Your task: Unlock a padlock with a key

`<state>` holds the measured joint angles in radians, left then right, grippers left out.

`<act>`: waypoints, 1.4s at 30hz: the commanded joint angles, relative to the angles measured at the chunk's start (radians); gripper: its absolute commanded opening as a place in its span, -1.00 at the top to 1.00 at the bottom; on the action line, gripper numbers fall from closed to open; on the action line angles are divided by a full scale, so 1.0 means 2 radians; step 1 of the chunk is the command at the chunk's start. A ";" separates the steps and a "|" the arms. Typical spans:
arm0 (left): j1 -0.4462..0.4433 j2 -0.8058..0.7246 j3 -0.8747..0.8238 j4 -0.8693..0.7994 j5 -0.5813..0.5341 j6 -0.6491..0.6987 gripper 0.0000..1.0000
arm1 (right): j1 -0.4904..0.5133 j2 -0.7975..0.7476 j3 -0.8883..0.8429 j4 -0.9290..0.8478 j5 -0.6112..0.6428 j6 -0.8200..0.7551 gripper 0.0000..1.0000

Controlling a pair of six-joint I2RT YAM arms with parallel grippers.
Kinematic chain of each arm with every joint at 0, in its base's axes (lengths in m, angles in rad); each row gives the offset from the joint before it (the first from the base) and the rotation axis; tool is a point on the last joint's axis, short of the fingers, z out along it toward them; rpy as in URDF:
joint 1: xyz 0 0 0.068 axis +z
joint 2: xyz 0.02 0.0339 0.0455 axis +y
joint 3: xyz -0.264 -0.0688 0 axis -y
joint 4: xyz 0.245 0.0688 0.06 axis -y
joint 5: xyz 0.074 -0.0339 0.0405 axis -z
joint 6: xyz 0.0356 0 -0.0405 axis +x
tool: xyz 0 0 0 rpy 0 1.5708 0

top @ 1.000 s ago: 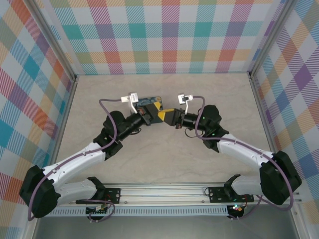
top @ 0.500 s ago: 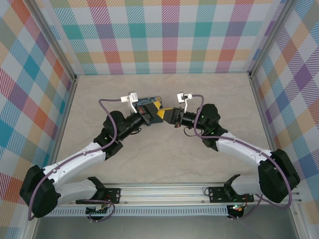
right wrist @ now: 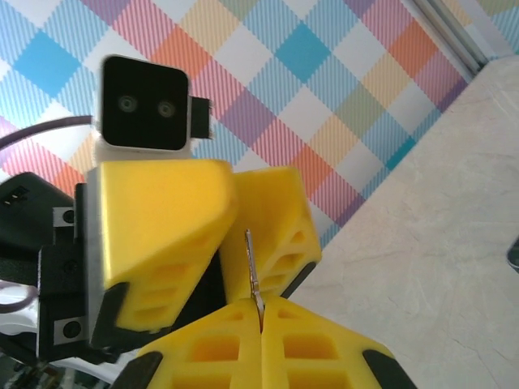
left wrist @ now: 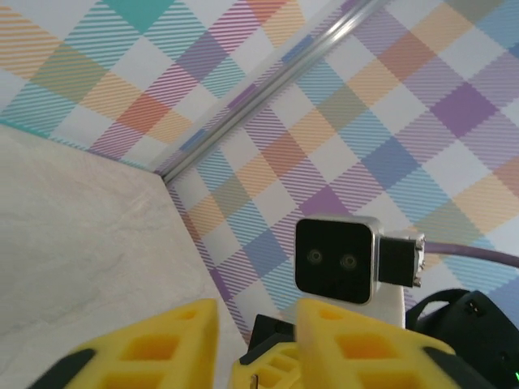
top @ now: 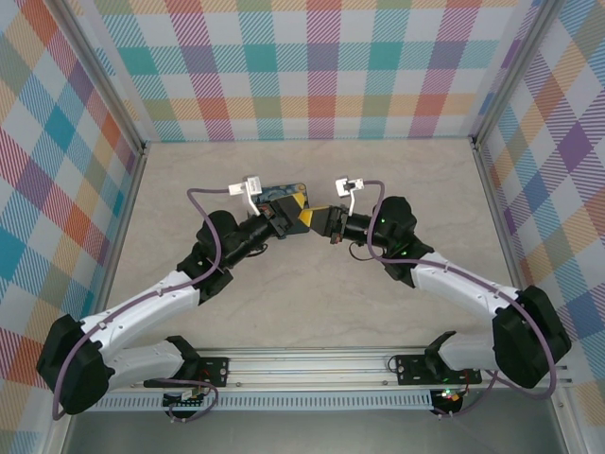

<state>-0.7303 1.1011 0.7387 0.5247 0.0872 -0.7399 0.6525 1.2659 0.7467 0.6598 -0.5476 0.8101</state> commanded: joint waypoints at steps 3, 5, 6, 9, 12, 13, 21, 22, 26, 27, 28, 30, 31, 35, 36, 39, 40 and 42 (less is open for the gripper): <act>-0.001 -0.044 0.032 -0.132 -0.063 0.055 0.00 | 0.002 -0.041 0.016 -0.167 0.060 -0.079 1.00; 0.008 -0.047 0.047 -0.194 -0.083 0.069 -0.19 | 0.001 -0.055 0.016 -0.233 0.095 -0.100 1.00; 0.013 -0.043 0.056 -0.228 -0.091 0.075 -0.29 | 0.000 -0.061 0.015 -0.265 0.114 -0.110 1.00; 0.034 -0.020 0.083 -0.303 -0.094 0.099 -0.74 | -0.002 -0.078 0.015 -0.341 0.154 -0.135 1.00; 0.048 0.028 0.118 -0.368 -0.098 0.128 -1.00 | -0.003 -0.088 0.020 -0.415 0.193 -0.156 1.00; 0.053 0.047 0.136 -0.389 -0.096 0.135 -1.00 | -0.004 -0.089 0.021 -0.435 0.205 -0.161 1.00; 0.060 0.256 0.294 -0.489 -0.081 0.218 -1.00 | -0.010 -0.096 0.011 -0.509 0.247 -0.166 1.00; 0.060 0.273 0.308 -0.489 -0.075 0.221 -1.00 | -0.011 -0.096 0.008 -0.512 0.249 -0.165 1.00; 0.059 0.349 0.375 -0.506 -0.052 0.228 -1.00 | -0.018 -0.102 -0.005 -0.521 0.252 -0.159 1.00; 0.059 0.364 0.386 -0.510 -0.048 0.229 -1.00 | -0.020 -0.104 -0.009 -0.522 0.252 -0.158 1.00; 0.059 0.374 0.395 -0.512 -0.045 0.228 -1.00 | -0.021 -0.107 -0.011 -0.523 0.252 -0.157 1.00; 0.057 0.389 0.401 -0.507 -0.037 0.229 -1.00 | -0.025 -0.114 -0.017 -0.525 0.251 -0.157 1.00; 0.056 0.395 0.403 -0.505 -0.032 0.229 -1.00 | -0.026 -0.117 -0.019 -0.526 0.251 -0.157 1.00; 0.055 0.417 0.412 -0.501 -0.024 0.229 -1.00 | -0.030 -0.125 -0.025 -0.530 0.250 -0.158 1.00; 0.054 0.421 0.414 -0.501 -0.024 0.229 -1.00 | -0.031 -0.128 -0.028 -0.531 0.250 -0.157 1.00; 0.052 0.436 0.417 -0.500 -0.021 0.230 -1.00 | -0.031 -0.141 -0.034 -0.533 0.250 -0.151 1.00; 0.050 0.439 0.418 -0.500 -0.021 0.230 -1.00 | -0.031 -0.145 -0.036 -0.534 0.251 -0.149 1.00; 0.046 0.447 0.418 -0.499 -0.021 0.231 -1.00 | -0.031 -0.153 -0.039 -0.537 0.251 -0.147 1.00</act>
<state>-0.6212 1.9667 1.5448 -0.4511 0.0208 -0.2932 0.5949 0.9962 0.6842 -0.3916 -0.0593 0.5079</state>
